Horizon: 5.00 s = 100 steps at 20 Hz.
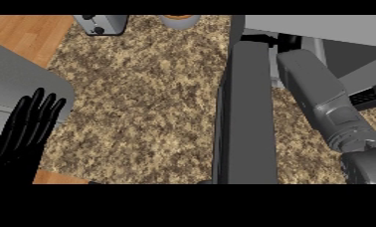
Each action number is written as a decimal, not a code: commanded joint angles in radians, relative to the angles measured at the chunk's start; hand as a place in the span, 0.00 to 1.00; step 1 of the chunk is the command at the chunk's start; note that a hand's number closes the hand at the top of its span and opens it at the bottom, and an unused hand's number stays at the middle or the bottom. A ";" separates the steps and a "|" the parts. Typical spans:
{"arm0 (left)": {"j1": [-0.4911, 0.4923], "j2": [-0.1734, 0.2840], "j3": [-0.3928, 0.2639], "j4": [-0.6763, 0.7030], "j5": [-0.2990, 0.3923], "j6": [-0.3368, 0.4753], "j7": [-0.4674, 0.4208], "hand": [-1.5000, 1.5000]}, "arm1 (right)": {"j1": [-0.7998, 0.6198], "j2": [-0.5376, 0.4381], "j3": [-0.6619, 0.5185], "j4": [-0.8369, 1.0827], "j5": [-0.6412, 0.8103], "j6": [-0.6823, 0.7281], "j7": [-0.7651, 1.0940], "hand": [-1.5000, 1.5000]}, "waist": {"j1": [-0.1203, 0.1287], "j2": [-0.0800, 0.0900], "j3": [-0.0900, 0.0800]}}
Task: Pick up the milk, place it into the microwave and close the microwave
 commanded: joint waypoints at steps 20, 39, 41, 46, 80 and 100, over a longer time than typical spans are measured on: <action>0.005 -0.056 -0.113 -0.013 -0.085 0.024 -0.002 0.00 | 0.111 -0.018 -0.047 -0.006 -0.041 0.172 -0.092 0.00 | -0.044 -0.021 0.000; 0.009 -0.043 -0.208 0.151 -0.134 0.009 -0.073 0.00 | 0.261 0.061 -0.095 -0.036 -0.095 0.405 -0.256 0.00 | -0.125 -0.060 -0.005; -0.035 -0.029 -0.218 0.149 -0.120 -0.009 -0.037 0.00 | 0.278 0.076 -0.104 -0.050 -0.106 0.409 -0.286 0.00 | -0.133 -0.064 -0.005; -0.133 0.003 -0.251 0.262 -0.171 -0.056 -0.051 1.00 | 0.378 0.098 -0.094 -0.069 -0.106 0.468 -0.364 0.00 | -0.162 -0.073 -0.006; -0.472 -0.056 -0.979 0.940 -0.303 0.416 -0.194 1.00 | 1.309 0.046 0.115 -1.383 -0.253 0.754 -0.032 0.00 | -0.250 -0.085 -0.011; -0.813 -0.056 -1.118 0.978 0.204 0.908 -0.240 1.00 | 1.328 -0.097 0.150 -1.703 -0.466 1.009 0.174 0.00 | -0.372 -0.053 -0.014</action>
